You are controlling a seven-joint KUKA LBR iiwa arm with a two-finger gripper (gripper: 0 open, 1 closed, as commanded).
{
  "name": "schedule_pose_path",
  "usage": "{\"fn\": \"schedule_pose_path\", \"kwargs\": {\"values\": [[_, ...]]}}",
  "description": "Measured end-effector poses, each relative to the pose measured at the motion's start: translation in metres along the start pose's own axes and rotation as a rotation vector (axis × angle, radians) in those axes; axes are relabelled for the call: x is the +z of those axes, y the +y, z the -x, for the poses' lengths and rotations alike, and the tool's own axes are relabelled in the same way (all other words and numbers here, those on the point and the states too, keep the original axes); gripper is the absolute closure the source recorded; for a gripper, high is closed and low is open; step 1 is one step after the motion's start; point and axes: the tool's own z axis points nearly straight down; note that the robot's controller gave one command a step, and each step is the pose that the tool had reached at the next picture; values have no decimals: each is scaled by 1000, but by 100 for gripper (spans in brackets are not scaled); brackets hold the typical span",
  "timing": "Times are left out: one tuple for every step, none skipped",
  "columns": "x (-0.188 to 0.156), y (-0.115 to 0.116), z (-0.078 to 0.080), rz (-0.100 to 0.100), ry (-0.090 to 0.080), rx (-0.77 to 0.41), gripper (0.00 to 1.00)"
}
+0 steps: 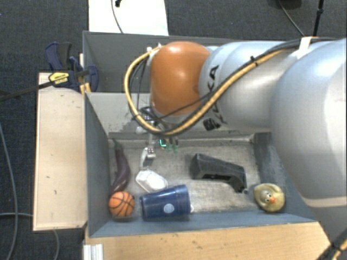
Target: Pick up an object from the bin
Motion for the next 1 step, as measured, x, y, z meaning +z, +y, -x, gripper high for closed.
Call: {"fn": "schedule_pose_path", "kwargs": {"values": [[-5, -1, 2, 2, -8, 4, 0]]}}
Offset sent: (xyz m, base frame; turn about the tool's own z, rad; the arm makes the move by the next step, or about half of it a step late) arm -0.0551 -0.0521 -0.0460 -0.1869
